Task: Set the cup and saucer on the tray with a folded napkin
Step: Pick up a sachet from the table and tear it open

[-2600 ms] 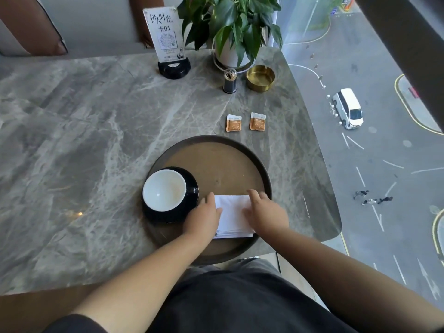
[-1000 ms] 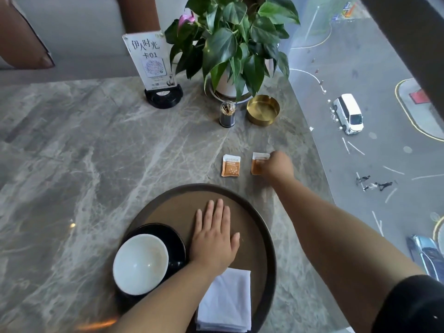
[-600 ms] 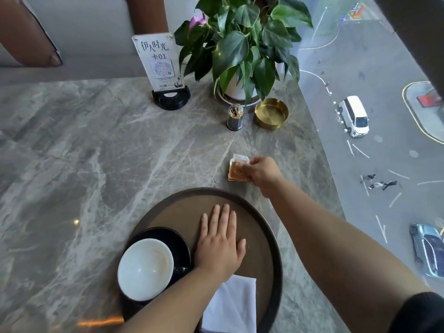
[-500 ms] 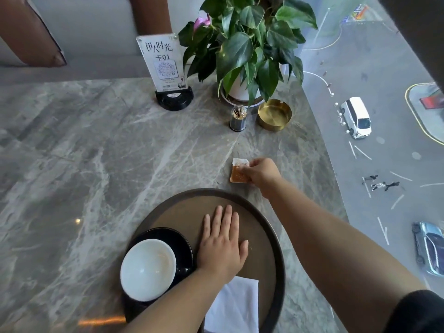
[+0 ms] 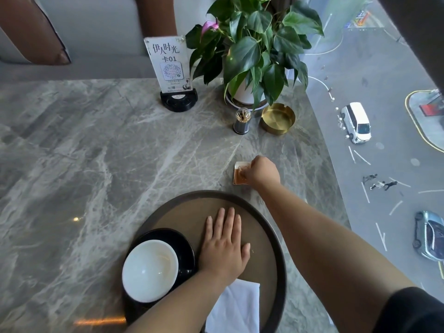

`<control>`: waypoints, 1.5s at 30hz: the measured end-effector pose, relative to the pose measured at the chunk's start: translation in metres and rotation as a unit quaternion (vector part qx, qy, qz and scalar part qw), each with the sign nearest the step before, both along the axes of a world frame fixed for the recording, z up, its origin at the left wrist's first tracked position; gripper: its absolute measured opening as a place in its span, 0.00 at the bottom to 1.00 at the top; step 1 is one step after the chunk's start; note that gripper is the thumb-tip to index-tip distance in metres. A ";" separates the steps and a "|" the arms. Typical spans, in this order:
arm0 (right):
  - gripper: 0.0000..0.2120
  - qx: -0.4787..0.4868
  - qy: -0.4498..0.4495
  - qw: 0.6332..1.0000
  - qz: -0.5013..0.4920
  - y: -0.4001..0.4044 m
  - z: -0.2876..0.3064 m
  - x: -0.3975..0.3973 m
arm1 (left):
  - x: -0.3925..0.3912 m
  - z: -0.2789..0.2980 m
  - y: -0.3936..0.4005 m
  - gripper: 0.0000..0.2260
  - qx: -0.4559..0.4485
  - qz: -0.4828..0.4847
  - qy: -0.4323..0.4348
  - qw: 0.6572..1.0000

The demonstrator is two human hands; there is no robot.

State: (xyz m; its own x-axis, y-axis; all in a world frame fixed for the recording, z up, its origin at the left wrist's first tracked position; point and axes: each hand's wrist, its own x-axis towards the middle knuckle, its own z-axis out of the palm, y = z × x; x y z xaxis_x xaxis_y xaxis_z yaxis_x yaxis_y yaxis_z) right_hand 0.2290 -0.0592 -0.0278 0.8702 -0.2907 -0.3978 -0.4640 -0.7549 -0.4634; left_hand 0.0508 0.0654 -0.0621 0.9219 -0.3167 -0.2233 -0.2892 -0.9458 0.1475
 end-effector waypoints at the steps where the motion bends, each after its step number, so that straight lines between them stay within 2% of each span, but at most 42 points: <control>1: 0.06 0.005 0.000 1.000 -0.006 0.001 0.000 0.000 | 0.000 0.000 0.000 0.31 -0.001 0.000 -0.001 1.000; 4: 0.07 0.034 -0.009 0.999 -0.030 0.004 -0.001 0.000 | 0.000 0.000 0.000 0.31 0.000 0.002 -0.004 1.000; 8: 0.06 0.145 -0.033 0.985 -0.088 0.003 0.000 -0.007 | 0.000 0.001 0.000 0.31 0.014 0.002 0.004 1.000; 12: 0.12 0.255 -0.067 0.957 -0.124 -0.007 0.010 -0.022 | 0.000 0.002 0.000 0.31 0.027 0.000 0.008 1.000; 16: 0.11 0.334 -0.081 0.928 -0.145 -0.024 0.028 -0.042 | 0.002 0.005 -0.002 0.31 0.037 0.006 0.033 0.999; 19: 0.12 0.412 -0.067 0.892 -0.171 -0.037 0.042 -0.061 | 0.005 0.009 -0.001 0.32 0.046 -0.003 0.062 0.997; 21: 0.13 0.452 -0.058 0.873 -0.175 -0.044 0.054 -0.077 | 0.010 0.018 -0.001 0.30 0.016 0.010 0.054 0.998; 23: 0.13 0.494 -0.048 0.850 -0.175 -0.049 0.064 -0.093 | 0.015 0.033 -0.001 0.23 -0.091 0.056 0.021 0.994; 25: 0.14 0.538 -0.042 0.822 -0.180 -0.051 0.074 -0.110 | 0.022 0.057 -0.001 0.17 -0.248 0.156 0.031 0.956; 27: 0.15 0.564 -0.030 0.806 -0.178 -0.050 0.082 -0.126 | 0.029 0.085 0.000 0.14 -0.377 0.253 0.117 0.883; 29: 0.15 0.576 -0.016 0.801 -0.161 -0.047 0.087 -0.142 | 0.030 0.108 0.000 0.15 -0.480 0.296 0.208 0.799; 30: 0.14 0.580 -0.012 0.800 -0.152 -0.046 0.089 -0.149 | 0.028 0.117 0.000 0.15 -0.507 0.299 0.239 0.772; 31: 0.14 0.583 -0.008 0.800 -0.144 -0.046 0.090 -0.155 | 0.025 0.122 0.002 0.15 -0.519 0.289 0.255 0.763; 35: 0.13 0.572 -0.001 0.811 -0.122 -0.042 0.090 -0.175 | 0.008 0.124 0.009 0.09 -0.509 0.237 0.242 0.792; 41: 0.13 0.544 0.004 0.833 -0.098 -0.035 0.082 -0.199 | -0.012 0.111 0.014 0.03 -0.512 0.230 0.236 0.793; 45: 0.15 0.547 0.006 0.828 -0.121 -0.033 0.075 -0.209 | -0.022 0.104 0.016 0.03 -0.520 0.257 0.232 0.781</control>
State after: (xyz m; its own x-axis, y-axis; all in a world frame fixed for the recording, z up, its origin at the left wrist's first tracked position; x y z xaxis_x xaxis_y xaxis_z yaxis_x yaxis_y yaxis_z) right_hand 0.0201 -0.0918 0.0475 0.8337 0.0846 -0.5457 -0.5493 0.2295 -0.8035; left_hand 0.0292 0.0814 0.0416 0.8829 -0.1649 -0.4397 0.4018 -0.2193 0.8891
